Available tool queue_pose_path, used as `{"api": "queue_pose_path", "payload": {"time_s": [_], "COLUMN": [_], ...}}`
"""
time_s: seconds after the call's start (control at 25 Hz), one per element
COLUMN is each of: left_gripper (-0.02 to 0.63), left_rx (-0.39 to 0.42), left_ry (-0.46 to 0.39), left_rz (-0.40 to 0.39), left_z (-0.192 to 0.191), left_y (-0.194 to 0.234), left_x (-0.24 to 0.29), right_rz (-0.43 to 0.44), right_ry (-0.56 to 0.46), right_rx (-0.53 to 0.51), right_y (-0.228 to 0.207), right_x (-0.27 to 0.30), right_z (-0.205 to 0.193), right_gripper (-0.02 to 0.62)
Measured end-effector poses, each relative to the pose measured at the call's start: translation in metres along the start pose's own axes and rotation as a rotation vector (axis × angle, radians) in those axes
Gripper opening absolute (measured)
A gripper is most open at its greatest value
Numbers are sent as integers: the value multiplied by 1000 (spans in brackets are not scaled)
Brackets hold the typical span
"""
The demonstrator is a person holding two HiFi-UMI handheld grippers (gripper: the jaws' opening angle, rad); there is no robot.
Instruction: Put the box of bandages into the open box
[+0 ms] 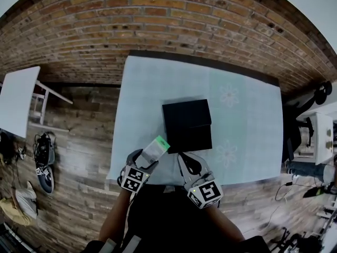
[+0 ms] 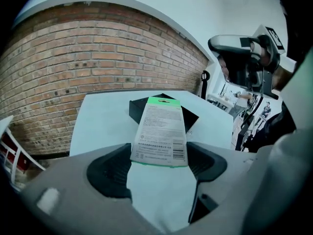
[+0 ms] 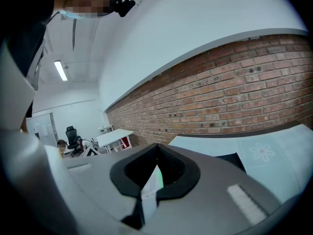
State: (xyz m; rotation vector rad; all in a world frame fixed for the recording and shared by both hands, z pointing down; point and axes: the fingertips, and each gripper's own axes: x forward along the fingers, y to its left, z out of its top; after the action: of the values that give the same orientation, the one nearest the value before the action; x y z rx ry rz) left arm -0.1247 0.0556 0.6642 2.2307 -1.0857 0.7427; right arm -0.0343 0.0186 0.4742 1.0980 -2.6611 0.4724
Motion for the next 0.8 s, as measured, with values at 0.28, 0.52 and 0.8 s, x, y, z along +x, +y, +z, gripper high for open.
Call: {"api": "queue_pose_path", "payload": {"time_s": [0.28, 0.52, 0.8], "left_gripper": [367, 367, 367], "left_rx": [27, 16, 40], "left_ry": [-116, -179, -222], "left_rz": [-2, 22, 25], "left_z": [38, 62, 84], "left_y": [-18, -20, -23], "left_x": [-6, -14, -25], "right_rz": [-40, -79, -124], "right_ry": [-30, -42, -52], "right_rx": [-7, 3, 2], "right_y": [-9, -18, -19], "right_x": [-10, -19, -23], "right_z": [7, 6, 9], "right_gripper": [2, 2, 2]}}
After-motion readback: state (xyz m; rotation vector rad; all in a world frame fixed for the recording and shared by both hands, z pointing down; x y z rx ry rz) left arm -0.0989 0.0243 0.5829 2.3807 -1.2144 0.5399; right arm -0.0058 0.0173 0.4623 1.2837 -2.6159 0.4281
